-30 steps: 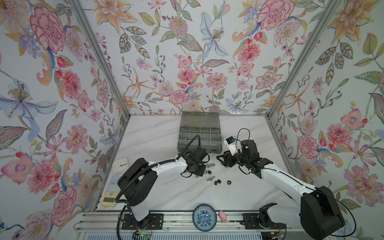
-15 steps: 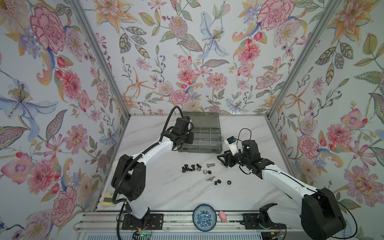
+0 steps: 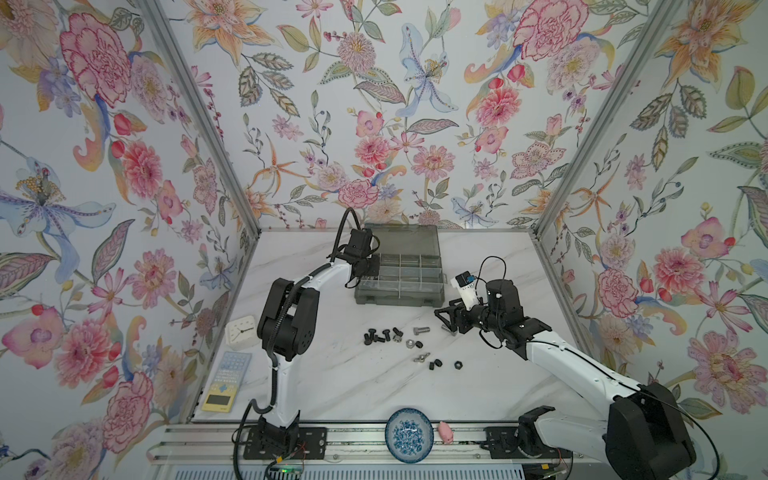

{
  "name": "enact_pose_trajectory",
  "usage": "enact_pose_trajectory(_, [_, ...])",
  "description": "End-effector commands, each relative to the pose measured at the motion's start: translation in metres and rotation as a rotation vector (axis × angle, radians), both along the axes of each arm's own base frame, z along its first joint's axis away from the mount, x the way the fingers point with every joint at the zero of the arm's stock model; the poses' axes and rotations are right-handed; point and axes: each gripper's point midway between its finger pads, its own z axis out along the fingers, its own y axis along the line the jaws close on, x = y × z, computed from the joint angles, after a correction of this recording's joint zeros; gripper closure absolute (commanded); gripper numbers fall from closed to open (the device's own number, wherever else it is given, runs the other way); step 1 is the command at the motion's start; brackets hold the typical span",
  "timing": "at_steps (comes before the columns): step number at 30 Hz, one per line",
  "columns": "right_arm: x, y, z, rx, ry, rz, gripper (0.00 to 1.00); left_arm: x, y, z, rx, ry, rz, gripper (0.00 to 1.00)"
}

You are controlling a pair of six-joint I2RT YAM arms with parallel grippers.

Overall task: Sort the screws and nuts into containers
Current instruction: 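Lift the wing nut with the left gripper and carry it over the box, then open the left gripper to drop the wing nut into the compartment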

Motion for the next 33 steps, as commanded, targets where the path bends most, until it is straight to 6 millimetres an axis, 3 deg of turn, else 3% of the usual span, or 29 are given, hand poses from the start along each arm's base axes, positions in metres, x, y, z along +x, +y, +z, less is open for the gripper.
enact_pose_trajectory(1, [-0.002,-0.005,0.002,0.006,0.003,-0.023,0.32,0.014,0.005,0.018,-0.025,-0.054,-0.004,1.00])
enact_pose_trajectory(7, [-0.002,-0.003,0.007,0.019,-0.006,-0.025,0.32,0.012,0.007,0.013,-0.018,-0.042,-0.002,1.00])
enact_pose_trajectory(10, [-0.002,-0.003,0.008,0.021,-0.004,-0.027,0.32,0.011,0.009,0.010,-0.019,-0.037,0.006,0.85])
enact_pose_trajectory(17, [-0.005,-0.005,0.009,0.024,-0.008,-0.031,0.32,0.008,0.010,0.013,-0.022,-0.041,0.012,0.67])
enact_pose_trajectory(22, [-0.007,-0.008,0.011,0.021,-0.018,-0.041,0.32,-0.003,0.008,0.033,-0.042,-0.056,-0.008,0.60])
enact_pose_trajectory(28, [-0.005,-0.012,0.012,0.013,-0.030,-0.063,0.31,-0.043,-0.006,0.061,-0.065,-0.086,-0.072,0.52])
enact_pose_trajectory(33, [-0.002,-0.014,0.014,0.006,-0.037,-0.078,0.31,-0.090,-0.027,0.058,0.010,-0.062,-0.167,0.45])
